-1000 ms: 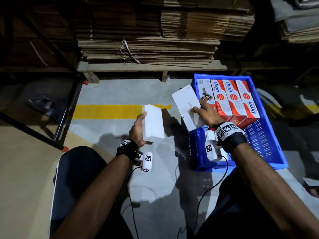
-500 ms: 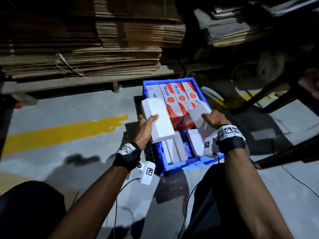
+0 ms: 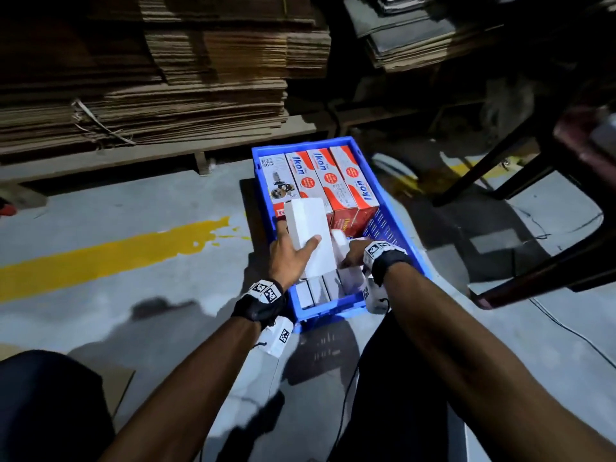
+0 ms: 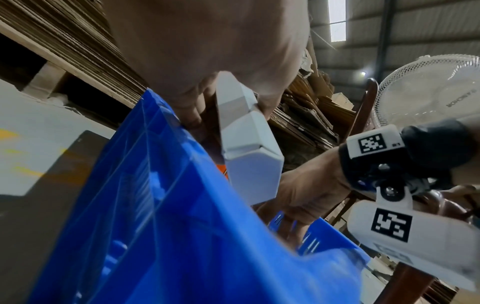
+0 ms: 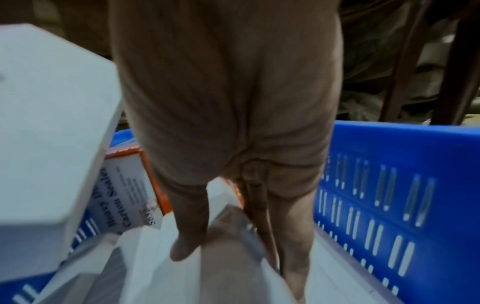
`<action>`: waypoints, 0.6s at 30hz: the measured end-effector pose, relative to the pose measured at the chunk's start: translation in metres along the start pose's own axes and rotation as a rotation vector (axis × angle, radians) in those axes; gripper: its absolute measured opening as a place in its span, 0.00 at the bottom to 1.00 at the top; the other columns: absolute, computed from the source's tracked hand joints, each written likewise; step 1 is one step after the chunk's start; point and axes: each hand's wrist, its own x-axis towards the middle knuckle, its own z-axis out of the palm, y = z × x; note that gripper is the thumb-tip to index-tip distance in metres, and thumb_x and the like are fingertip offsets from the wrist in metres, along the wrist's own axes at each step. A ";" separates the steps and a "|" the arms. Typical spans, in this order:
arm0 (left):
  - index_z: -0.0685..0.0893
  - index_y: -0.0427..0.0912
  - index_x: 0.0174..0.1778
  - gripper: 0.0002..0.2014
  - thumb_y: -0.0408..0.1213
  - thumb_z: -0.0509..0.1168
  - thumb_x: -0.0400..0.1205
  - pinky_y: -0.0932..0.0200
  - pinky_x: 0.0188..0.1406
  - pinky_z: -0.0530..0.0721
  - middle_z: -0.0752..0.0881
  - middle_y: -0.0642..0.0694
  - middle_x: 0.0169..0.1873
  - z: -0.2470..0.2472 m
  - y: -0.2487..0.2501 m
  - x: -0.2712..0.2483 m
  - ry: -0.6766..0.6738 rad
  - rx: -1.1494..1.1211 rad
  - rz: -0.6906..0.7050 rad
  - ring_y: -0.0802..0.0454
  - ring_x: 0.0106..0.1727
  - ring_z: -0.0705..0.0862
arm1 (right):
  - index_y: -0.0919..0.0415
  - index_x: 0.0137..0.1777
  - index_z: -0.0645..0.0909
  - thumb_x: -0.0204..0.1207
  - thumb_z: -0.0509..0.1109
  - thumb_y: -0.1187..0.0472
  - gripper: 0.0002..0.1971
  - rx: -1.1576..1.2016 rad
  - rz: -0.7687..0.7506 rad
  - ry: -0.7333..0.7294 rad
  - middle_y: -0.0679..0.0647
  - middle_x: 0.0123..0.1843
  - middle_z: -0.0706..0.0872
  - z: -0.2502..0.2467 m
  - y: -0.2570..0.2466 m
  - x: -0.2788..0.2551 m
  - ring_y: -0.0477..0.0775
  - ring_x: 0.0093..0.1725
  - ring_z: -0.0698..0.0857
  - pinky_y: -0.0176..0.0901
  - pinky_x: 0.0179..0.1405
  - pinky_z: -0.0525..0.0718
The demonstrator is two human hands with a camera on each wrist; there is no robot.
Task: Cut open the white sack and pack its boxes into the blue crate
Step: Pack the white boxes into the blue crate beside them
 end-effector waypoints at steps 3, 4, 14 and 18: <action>0.67 0.44 0.76 0.36 0.54 0.76 0.78 0.50 0.63 0.86 0.87 0.42 0.66 0.002 0.003 0.004 0.003 0.045 0.012 0.40 0.65 0.86 | 0.55 0.79 0.72 0.70 0.66 0.32 0.40 -0.050 -0.015 -0.028 0.59 0.78 0.78 0.020 0.003 0.038 0.66 0.76 0.78 0.58 0.78 0.73; 0.67 0.44 0.76 0.35 0.53 0.75 0.79 0.52 0.62 0.85 0.87 0.43 0.67 0.003 0.004 0.005 -0.004 0.070 0.022 0.42 0.65 0.86 | 0.55 0.77 0.75 0.71 0.64 0.34 0.38 -0.047 0.000 -0.019 0.59 0.77 0.79 0.018 0.002 0.036 0.64 0.74 0.79 0.54 0.76 0.74; 0.61 0.42 0.84 0.44 0.67 0.63 0.80 0.40 0.59 0.87 0.84 0.36 0.70 0.022 -0.015 0.026 -0.030 0.390 0.153 0.31 0.63 0.86 | 0.66 0.78 0.73 0.81 0.69 0.44 0.33 0.146 0.141 0.068 0.66 0.77 0.78 -0.017 0.034 0.032 0.66 0.74 0.79 0.51 0.66 0.78; 0.58 0.42 0.86 0.42 0.63 0.63 0.83 0.41 0.55 0.86 0.85 0.36 0.68 0.029 -0.027 0.032 -0.005 0.450 0.191 0.31 0.60 0.88 | 0.70 0.77 0.74 0.83 0.70 0.56 0.27 0.285 0.196 -0.012 0.67 0.77 0.77 -0.017 0.052 0.044 0.66 0.75 0.77 0.46 0.58 0.77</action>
